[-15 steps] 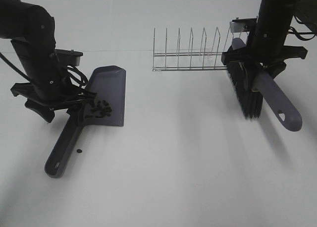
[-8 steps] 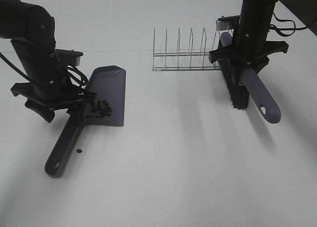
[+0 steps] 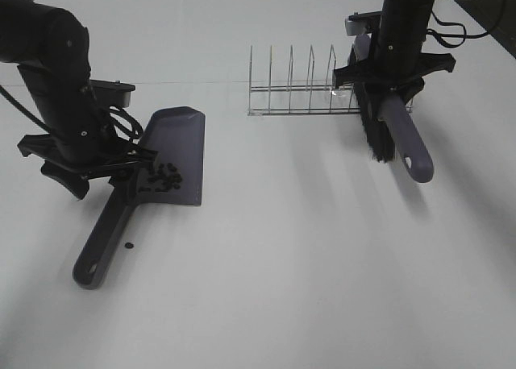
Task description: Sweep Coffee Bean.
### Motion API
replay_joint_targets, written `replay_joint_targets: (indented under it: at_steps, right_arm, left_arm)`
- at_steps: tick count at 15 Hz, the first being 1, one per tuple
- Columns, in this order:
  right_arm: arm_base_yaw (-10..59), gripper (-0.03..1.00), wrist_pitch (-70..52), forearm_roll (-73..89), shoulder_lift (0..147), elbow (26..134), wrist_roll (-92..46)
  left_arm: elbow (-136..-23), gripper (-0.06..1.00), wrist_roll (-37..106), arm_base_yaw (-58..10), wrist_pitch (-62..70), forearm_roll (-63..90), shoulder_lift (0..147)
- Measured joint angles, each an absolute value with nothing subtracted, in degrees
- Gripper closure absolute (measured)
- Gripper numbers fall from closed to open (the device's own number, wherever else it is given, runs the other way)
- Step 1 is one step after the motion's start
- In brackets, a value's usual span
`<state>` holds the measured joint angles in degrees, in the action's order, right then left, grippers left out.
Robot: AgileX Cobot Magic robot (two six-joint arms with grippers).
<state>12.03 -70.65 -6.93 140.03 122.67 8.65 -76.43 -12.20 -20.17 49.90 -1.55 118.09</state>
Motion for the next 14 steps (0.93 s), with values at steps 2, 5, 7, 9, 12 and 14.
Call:
replay_joint_targets:
  at_steps: [2, 5, 7, 9, 12, 14]
  right_arm:
    - [12.03, 0.66, -70.59, -6.93, 140.6, 123.76, 8.59]
    - [11.29, 0.66, -70.65, -6.47, 140.78, 124.22, 8.59]
    - [10.54, 0.64, -70.53, -5.16, 140.78, 124.22, 8.59]
    - [10.37, 0.33, -70.36, -4.98, 140.78, 125.31, 8.19]
    - [10.37, 0.24, -70.24, -4.81, 139.97, 126.62, 8.19]
    - [10.37, 0.24, -70.3, -4.3, 136.94, 126.62, 8.14]
  left_arm:
    - [-76.43, 0.31, -12.2, -20.17, 49.96, -1.55, 118.09]
    - [-76.43, 0.31, -12.2, -20.17, 49.96, -1.32, 118.09]
    - [-76.43, 0.31, -12.2, -20.17, 50.02, -0.97, 118.09]
    - [-76.43, 0.31, -12.2, -20.17, 50.02, -0.97, 118.09]
    - [-76.43, 0.31, -12.2, -20.17, 50.48, -1.95, 117.46]
    - [-76.43, 0.31, -12.26, -20.17, 51.22, -4.3, 114.88]
